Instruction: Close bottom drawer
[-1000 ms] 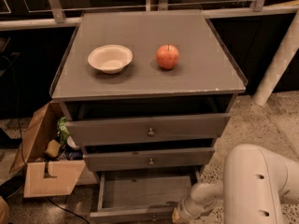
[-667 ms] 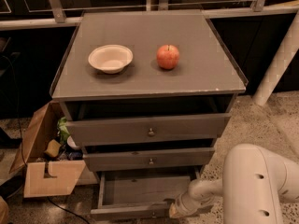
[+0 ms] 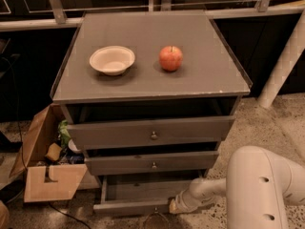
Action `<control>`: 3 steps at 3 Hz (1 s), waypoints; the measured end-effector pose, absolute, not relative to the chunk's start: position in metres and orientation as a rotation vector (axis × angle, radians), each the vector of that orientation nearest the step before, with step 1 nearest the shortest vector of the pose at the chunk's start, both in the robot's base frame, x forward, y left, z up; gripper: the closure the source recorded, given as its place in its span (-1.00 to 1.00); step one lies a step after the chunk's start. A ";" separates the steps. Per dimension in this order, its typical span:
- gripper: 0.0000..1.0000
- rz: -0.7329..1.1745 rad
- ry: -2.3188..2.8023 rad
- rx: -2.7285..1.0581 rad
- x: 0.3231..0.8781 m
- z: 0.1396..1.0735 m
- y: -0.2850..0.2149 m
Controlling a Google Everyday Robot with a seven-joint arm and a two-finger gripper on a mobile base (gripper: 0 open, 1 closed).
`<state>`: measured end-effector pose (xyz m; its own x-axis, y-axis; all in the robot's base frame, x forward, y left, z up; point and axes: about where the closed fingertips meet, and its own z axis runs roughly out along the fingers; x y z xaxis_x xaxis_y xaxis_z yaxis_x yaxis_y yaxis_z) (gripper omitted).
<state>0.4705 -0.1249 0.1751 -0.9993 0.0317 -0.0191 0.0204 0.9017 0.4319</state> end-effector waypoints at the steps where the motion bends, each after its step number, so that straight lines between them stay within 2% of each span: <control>1: 1.00 0.698 3.001 0.052 0.497 0.180 -0.117; 3: 1.00 0.677 3.032 0.083 0.491 0.163 -0.115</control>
Offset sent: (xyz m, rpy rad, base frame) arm 0.0265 0.0083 0.0046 0.0104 -0.0319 -0.0145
